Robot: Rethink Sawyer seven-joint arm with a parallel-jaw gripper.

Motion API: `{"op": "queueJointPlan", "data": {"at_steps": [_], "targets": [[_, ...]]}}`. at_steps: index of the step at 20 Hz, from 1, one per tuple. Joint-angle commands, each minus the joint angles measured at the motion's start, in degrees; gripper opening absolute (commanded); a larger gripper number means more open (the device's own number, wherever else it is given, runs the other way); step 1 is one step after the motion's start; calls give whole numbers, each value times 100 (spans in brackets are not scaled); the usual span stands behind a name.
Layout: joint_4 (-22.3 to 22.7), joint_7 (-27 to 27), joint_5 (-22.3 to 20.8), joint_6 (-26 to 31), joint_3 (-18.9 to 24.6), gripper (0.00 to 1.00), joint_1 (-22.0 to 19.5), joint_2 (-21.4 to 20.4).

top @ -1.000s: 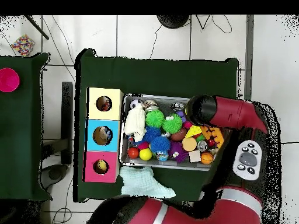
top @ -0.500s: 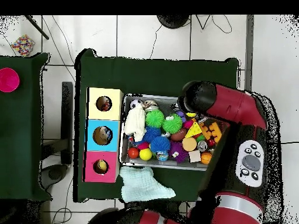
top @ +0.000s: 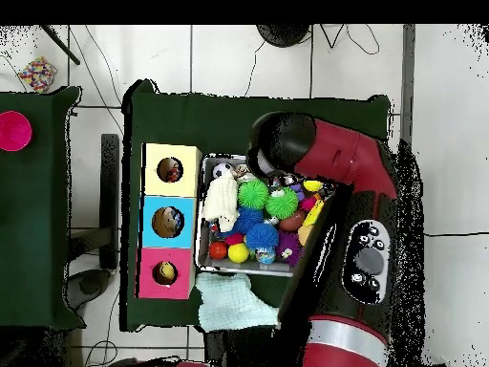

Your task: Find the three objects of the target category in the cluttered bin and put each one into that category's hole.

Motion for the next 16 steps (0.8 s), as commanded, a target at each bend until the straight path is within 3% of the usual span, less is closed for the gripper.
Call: {"op": "queueJointPlan", "data": {"at_steps": [1, 9, 16], "targets": [[-238, 1569, 570, 1121, 299, 0, 338, -12], [-561, 2565, 1115, 1153, 1, 0, 945, 292], [-561, 3130, 1353, 746, -180, 0, 1360, 551]]}}
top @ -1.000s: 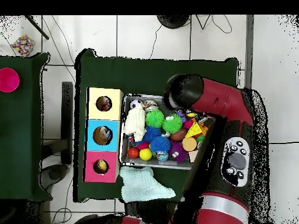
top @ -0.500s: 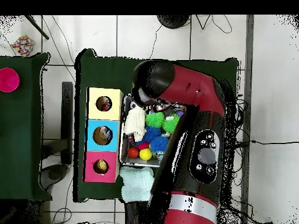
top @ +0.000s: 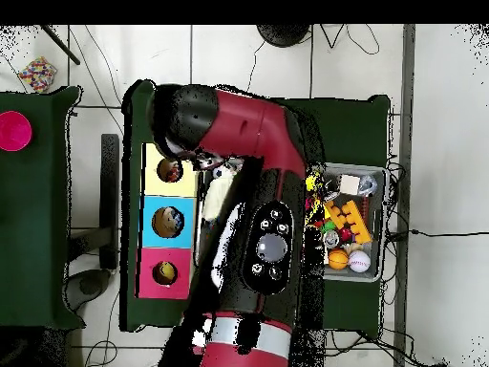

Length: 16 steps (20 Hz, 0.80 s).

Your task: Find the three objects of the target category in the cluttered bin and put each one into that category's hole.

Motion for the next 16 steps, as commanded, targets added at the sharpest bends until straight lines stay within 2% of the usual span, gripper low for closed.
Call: {"op": "queueJointPlan", "data": {"at_steps": [1, 5, 10, 16], "targets": [[50, 2286, 328, 34, -44, 0, 268, 432], [84, 2486, 360, -134, -128, 0, 453, 586], [78, 2703, 340, -25, -239, 0, 698, 831], [16, 2578, 244, -54, -369, 0, 823, 1007]]}}
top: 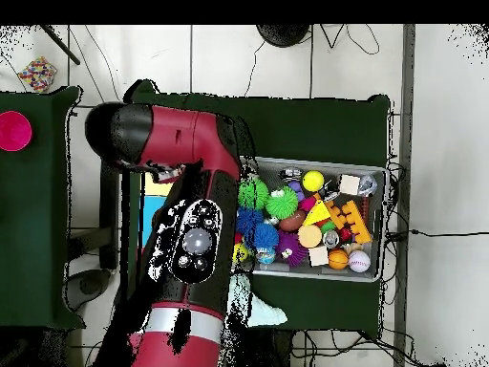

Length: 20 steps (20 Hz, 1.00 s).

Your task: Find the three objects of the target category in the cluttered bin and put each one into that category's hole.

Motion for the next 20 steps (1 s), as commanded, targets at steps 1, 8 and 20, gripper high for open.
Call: {"op": "queueJointPlan", "data": {"at_steps": [1, 8, 20], "targets": [[93, 1456, -33, -20, -38, 0, -14, 475], [-261, 853, -279, 407, -207, 0, -89, 616], [-829, 1452, 432, 7, 196, 0, -86, 1243]]}}
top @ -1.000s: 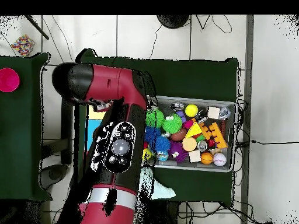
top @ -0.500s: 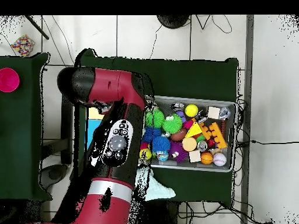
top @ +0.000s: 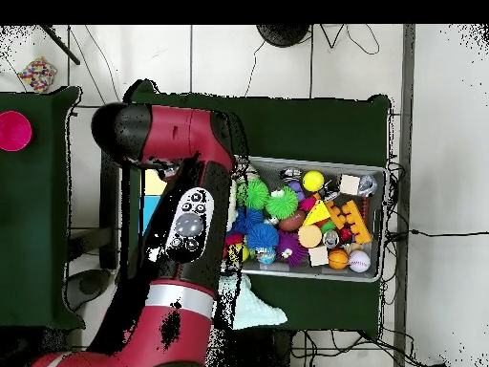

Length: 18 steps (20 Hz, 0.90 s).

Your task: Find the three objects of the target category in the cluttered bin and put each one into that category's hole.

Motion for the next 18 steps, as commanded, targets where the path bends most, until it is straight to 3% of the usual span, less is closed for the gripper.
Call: {"op": "queueJointPlan", "data": {"at_steps": [1, 5, 8, 12, 18], "targets": [[-321, 1512, 450, -3, 539, 0, -149, 621], [-554, 1814, 817, 57, 623, 0, -66, 814], [-859, 1634, 633, 461, 359, 0, -16, 1008], [-859, 1419, 581, 1170, 328, 0, -66, 979], [-827, 191, -3, 2562, 130, 0, -193, 734]]}}
